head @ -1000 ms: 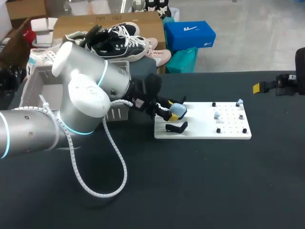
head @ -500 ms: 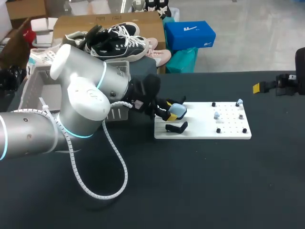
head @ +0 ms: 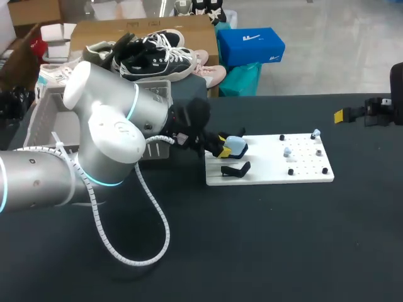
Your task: Pick up each earbud case from the left stands, insert the matching earbuds, close the lid, and place the case in the box.
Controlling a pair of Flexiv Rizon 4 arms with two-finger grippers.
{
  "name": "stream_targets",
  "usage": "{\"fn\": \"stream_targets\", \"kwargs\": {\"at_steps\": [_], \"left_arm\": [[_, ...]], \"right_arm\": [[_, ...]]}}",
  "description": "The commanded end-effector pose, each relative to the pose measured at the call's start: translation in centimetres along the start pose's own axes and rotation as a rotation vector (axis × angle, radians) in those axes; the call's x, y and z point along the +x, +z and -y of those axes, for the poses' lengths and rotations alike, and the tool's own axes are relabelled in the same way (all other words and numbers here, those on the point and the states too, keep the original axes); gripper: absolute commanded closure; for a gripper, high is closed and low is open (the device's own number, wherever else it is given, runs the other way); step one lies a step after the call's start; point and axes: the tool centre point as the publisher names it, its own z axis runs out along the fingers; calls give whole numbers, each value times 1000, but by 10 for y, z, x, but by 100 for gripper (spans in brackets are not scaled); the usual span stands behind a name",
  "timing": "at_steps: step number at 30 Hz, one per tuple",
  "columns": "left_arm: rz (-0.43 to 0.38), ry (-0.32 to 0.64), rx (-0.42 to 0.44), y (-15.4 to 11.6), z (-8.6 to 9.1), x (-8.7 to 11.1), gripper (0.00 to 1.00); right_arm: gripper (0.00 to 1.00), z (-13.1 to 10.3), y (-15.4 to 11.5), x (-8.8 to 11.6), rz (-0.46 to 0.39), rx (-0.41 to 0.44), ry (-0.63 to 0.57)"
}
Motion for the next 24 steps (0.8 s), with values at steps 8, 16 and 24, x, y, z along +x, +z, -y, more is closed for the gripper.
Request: {"fn": "stream_targets", "kwargs": {"at_steps": [8, 16, 24], "left_arm": [[16, 17, -7, -3, 11, -7, 100], [19, 11, -26, -19, 10, -12, 100], [9, 4, -55, -31, 17, -20, 100]], "right_arm": [[0, 0, 1, 0, 0, 1, -1], [0, 0, 1, 0, 0, 1, -1], [0, 0, 1, 0, 0, 1, -1]]}}
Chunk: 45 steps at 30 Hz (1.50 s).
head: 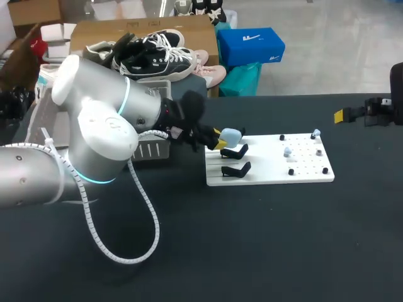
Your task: Pick up each earbud case from the left stands, insert the matching earbuds, close the lid, and place the case in the box.
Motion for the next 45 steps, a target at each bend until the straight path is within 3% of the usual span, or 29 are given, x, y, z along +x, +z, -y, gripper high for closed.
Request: {"fn": "stream_targets", "kwargs": {"at_steps": [1, 8, 16, 20, 28, 45], "left_arm": [[0, -3, -31, -3, 15, -8, 100], [62, 30, -23, 2, 33, -33, 100], [131, 63, -26, 11, 34, -56, 100], [151, 87, -27, 17, 22, -68, 100], [182, 126, -21, 15, -6, -91, 100], [253, 186, 81, 30, 7, -111, 100]], "right_arm": [[0, 0, 1, 0, 0, 1, -1], [0, 0, 1, 0, 0, 1, -1], [0, 0, 1, 0, 0, 1, -1], [0, 0, 1, 0, 0, 1, -1], [0, -32, 27, 5, -84, -56, -94], [0, -60, 67, -6, -136, -98, -170]]}}
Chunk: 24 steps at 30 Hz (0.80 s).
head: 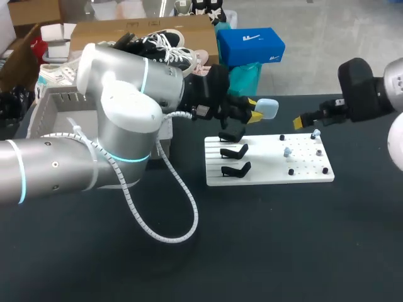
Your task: Pick up each earbud case from the left stands, insert the matching earbuds, close the lid, and place the case in the box.
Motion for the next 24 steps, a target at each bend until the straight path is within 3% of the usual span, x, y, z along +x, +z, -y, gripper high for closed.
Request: {"fn": "stream_targets", "kwargs": {"at_steps": [1, 10, 24], "left_arm": [[13, 3, 10, 6, -2, 1, 100], [38, 2, 10, 4, 2, -6, 100], [24, -22, 6, 4, 2, 0, 100]], "right_arm": [[0, 1, 13, -10, -12, -33, -10], [0, 2, 27, -18, -25, -56, -23], [0, -6, 45, -39, -21, -106, -63]]}}
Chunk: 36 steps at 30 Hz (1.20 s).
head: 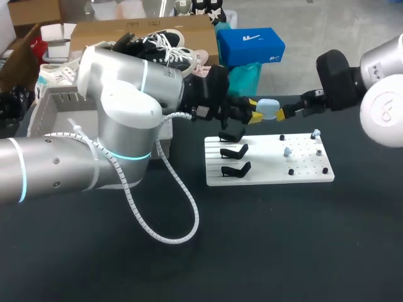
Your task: Pick up each earbud case from the left stands, insert the matching earbuds, close the lid, and place the case in the box.
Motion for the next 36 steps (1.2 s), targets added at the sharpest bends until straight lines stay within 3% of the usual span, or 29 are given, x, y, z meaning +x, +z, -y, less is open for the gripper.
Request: {"fn": "stream_targets", "kwargs": {"at_steps": [1, 13, 23, 36], "left_arm": [[-1, -4, -8, 4, 0, 1, 100], [0, -3, -2, 3, 5, 3, 100], [9, -7, -3, -1, 12, 4, 100], [63, 2, -111, -18, 5, 2, 100]], "right_arm": [[0, 1, 9, -8, -3, -51, -9], [0, 0, 10, -21, 4, -55, -30], [0, 4, -3, -31, 32, -29, -47], [0, 40, -15, 1, 15, 74, -38]]}}
